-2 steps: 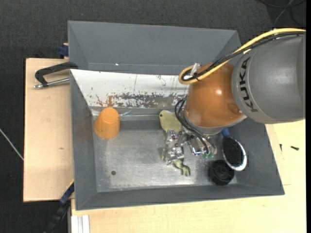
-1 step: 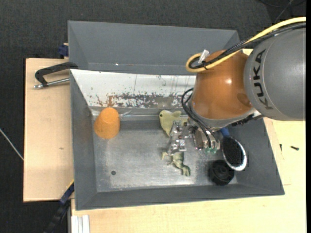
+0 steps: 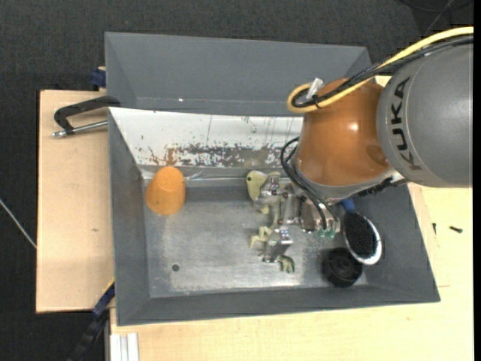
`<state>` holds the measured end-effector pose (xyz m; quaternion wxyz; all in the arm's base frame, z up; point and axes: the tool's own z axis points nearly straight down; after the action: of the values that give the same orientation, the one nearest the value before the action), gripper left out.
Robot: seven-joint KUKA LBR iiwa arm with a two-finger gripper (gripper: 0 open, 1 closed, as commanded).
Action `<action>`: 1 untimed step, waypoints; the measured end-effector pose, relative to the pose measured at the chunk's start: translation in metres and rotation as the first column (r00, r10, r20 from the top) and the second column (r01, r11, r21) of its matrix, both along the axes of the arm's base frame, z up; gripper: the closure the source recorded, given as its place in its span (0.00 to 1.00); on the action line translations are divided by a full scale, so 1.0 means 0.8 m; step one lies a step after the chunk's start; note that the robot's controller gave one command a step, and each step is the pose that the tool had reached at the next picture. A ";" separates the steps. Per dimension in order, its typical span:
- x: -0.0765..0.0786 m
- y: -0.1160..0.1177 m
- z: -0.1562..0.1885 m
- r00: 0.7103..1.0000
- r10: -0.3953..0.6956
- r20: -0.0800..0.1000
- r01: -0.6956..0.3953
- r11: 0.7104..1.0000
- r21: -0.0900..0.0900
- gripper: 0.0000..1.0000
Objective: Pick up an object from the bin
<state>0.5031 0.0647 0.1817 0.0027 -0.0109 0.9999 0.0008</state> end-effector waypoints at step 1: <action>0.033 -0.076 -0.139 0.997 0.083 -0.001 -0.083 0.997 0.000 0.00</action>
Offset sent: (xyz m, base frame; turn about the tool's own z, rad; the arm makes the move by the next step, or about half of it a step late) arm 0.0240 -0.0602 -0.1102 -0.0865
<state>0.5293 0.0037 0.0706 0.0024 -0.0524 0.9986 0.0009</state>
